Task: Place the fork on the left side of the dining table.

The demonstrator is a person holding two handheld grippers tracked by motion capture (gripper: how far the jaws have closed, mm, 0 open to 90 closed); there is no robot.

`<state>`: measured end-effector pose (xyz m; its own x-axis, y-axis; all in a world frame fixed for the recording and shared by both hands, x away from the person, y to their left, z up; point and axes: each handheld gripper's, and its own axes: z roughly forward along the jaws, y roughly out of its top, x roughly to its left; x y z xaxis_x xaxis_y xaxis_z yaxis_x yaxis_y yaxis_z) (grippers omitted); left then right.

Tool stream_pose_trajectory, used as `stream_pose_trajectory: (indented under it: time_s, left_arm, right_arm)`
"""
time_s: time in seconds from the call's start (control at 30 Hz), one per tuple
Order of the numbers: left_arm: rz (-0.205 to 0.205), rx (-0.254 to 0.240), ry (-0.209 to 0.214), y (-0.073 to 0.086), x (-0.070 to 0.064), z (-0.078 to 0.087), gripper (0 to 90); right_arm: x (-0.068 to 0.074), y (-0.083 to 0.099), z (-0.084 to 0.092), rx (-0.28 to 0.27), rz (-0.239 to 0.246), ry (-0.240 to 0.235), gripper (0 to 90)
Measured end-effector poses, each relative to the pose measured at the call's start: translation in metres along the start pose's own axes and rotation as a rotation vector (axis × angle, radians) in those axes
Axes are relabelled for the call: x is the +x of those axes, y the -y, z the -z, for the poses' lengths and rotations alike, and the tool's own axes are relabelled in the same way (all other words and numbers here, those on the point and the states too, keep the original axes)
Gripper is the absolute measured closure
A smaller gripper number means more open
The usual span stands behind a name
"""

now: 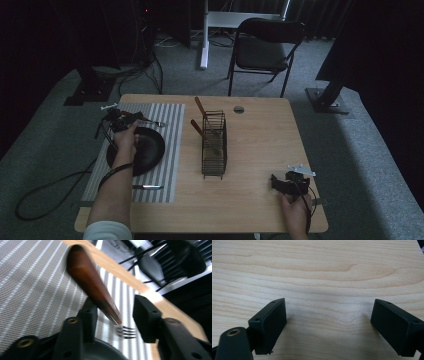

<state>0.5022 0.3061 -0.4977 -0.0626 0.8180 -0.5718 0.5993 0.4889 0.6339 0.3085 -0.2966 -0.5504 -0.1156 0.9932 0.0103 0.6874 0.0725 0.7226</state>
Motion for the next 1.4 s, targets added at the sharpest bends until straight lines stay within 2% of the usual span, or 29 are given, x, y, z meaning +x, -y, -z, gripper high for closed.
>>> stream_pose_trajectory:
  time_s: [0.13, 0.17, 0.33, 0.4, 0.53, 0.6, 0.7, 0.77, 0.87, 0.93, 0.97, 1.03, 1.07, 1.1, 1.17, 1.23, 1.3, 1.4]
  left_arm:
    - [-0.02, -0.016, -0.034, 0.0, -0.003, -0.002, 54.3]
    - [-0.013, -0.014, -0.031, 0.0, -0.002, -0.003, 49.0]
    - [0.029, 0.023, -0.07, 0.001, 0.004, -0.008, 44.0]
    - [0.021, 0.049, -0.092, 0.001, 0.005, -0.011, 43.8]
    - [-0.012, 0.059, -0.132, 0.001, 0.004, -0.014, 40.6]
    - [-0.011, 0.075, -0.136, 0.001, 0.005, -0.015, 40.6]
    - [-0.015, 0.087, -0.17, 0.002, 0.005, -0.016, 40.5]
    - [-0.029, 0.079, -0.207, 0.003, 0.006, -0.016, 40.6]
    - [-0.045, 0.066, -0.209, 0.003, 0.005, -0.015, 40.6]
    - [-0.089, 0.054, -0.209, 0.004, 0.0, -0.014, 40.6]
    - [-0.109, 0.066, -0.219, 0.003, -0.001, -0.015, 40.5]
    - [-0.139, 0.083, -0.255, 0.003, -0.002, -0.017, 40.5]
    - [-0.139, 0.097, -0.28, 0.002, -0.002, -0.017, 40.5]
    - [-0.138, 0.087, -0.301, 0.002, -0.003, -0.017, 40.2]
    - [-0.127, 0.07, -0.301, 0.0, -0.002, -0.015, 40.0]
    - [-0.132, 0.068, -0.287, -0.001, -0.002, -0.015, 40.0]
    - [-0.144, 0.068, -0.299, -0.002, -0.002, -0.014, 39.9]
    - [-0.123, 0.064, -0.287, 0.0, 0.001, -0.012, 40.0]
  right_arm:
    - [0.0, 0.0, 0.0, 0.0, -0.002, 0.001, 12.9]
    - [0.0, 0.0, 0.0, 0.0, -0.002, 0.001, 12.9]
    - [0.0, 0.0, 0.0, 0.0, -0.002, 0.001, 12.9]
    - [0.0, 0.0, 0.0, 0.0, -0.002, 0.001, 12.9]
    - [0.0, 0.0, 0.0, 0.0, -0.002, 0.001, 12.9]
    - [0.0, 0.0, 0.0, 0.0, -0.002, 0.001, 12.9]
    - [0.0, 0.0, 0.0, 0.0, -0.002, 0.001, 12.9]
    - [0.0, 0.0, 0.0, 0.0, -0.003, 0.002, 12.9]
    - [0.0, 0.0, 0.0, 0.0, -0.003, 0.002, 12.9]
    - [0.0, 0.0, 0.0, 0.001, -0.003, 0.002, 12.9]
    - [0.0, 0.0, 0.0, 0.0, -0.003, 0.002, 12.9]
    - [0.0, 0.0, 0.0, 0.0, -0.003, 0.002, 12.9]
    - [0.0, 0.0, 0.0, 0.0, -0.003, 0.002, 12.9]
    - [0.0, 0.0, 0.0, 0.0, -0.004, 0.003, 12.9]
    - [0.0, 0.0, 0.0, 0.0, -0.004, 0.003, 12.9]
    - [0.0, 0.0, 0.0, 0.0, -0.004, 0.003, 13.0]
    - [0.0, 0.0, 0.0, 0.0, -0.004, 0.003, 12.9]
    - [0.0, 0.0, 0.0, 0.0, -0.004, 0.003, 12.9]
